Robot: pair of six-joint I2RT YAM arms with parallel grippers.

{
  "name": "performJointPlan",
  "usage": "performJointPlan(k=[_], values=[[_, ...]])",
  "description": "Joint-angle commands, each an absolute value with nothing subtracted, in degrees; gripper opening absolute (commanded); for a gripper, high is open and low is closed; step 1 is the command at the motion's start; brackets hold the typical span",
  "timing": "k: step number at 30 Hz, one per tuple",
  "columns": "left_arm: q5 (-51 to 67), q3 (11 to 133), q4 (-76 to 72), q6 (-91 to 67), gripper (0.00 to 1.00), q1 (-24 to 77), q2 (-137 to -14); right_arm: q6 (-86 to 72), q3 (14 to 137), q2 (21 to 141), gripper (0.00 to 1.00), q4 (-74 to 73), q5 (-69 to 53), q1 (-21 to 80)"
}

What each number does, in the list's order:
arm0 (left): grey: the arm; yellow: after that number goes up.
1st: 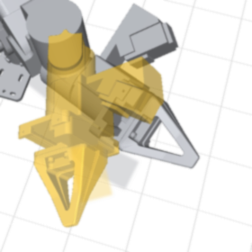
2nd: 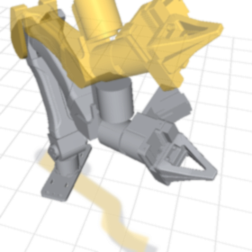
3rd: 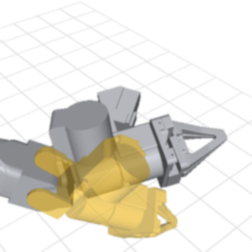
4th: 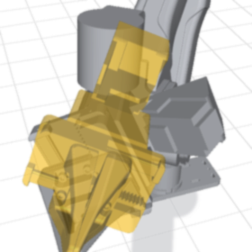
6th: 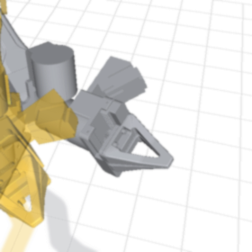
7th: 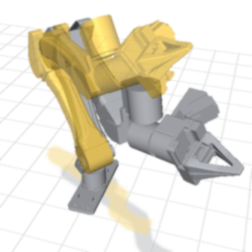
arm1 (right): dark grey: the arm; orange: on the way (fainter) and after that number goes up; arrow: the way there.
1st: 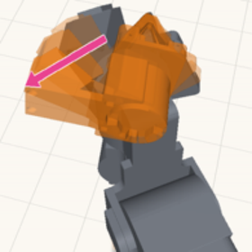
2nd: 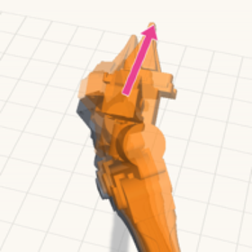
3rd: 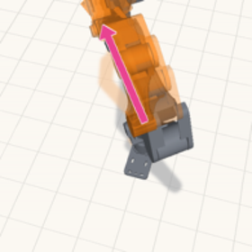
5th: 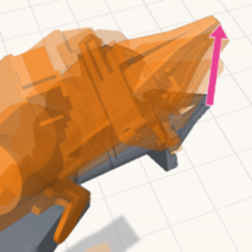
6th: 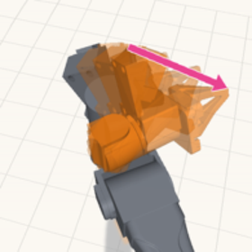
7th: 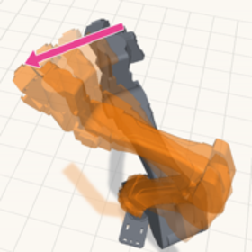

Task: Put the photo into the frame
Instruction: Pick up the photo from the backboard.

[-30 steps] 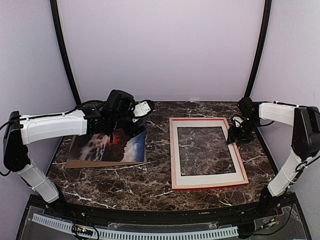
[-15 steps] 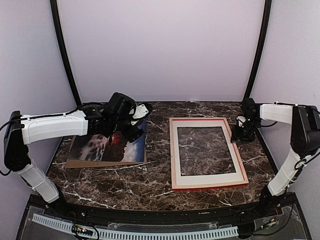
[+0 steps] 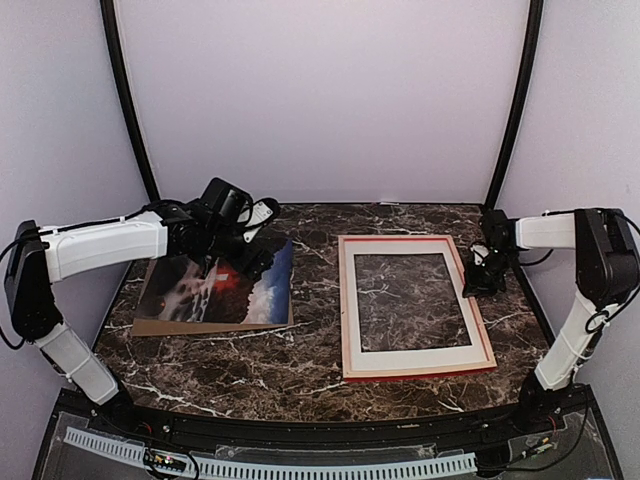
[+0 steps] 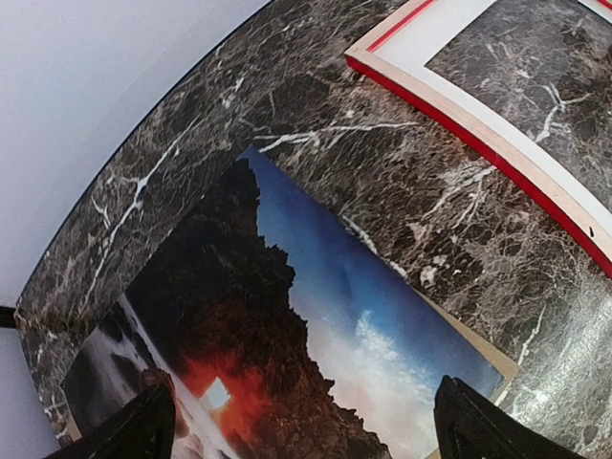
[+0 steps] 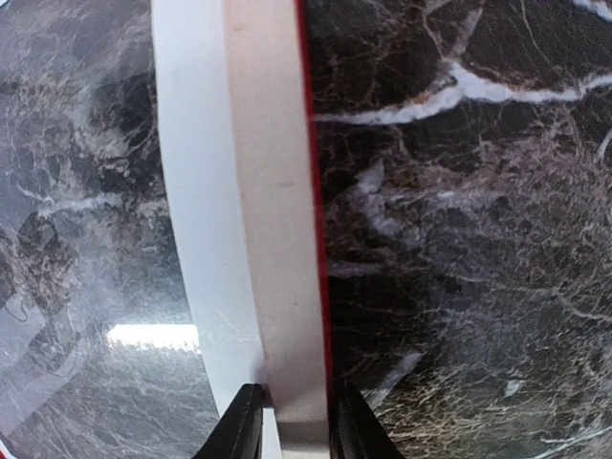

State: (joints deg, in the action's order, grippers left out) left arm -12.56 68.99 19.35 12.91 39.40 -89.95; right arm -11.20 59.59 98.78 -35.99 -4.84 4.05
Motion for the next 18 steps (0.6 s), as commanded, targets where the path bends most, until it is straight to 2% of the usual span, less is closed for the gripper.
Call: performJointPlan(k=[1,6,12,18], values=[[-7.56,70.74,23.8,8.01,0.98,33.79,-86.84,-11.33,57.65,98.87,0.25,-33.06,-8.36,4.35],[-4.34,71.97,26.98,5.11,0.99,27.1,-87.41,-11.87,57.27,97.8,0.26,-32.62,-7.85,6.65],[-0.57,72.5,30.49,0.52,0.99,16.4,-88.44,-14.15,59.82,93.41,0.51,-35.15,2.45,9.16],[9.27,71.2,30.55,-4.37,0.99,3.4,-90.22,-18.18,64.64,91.34,0.62,-33.12,4.41,19.18]])
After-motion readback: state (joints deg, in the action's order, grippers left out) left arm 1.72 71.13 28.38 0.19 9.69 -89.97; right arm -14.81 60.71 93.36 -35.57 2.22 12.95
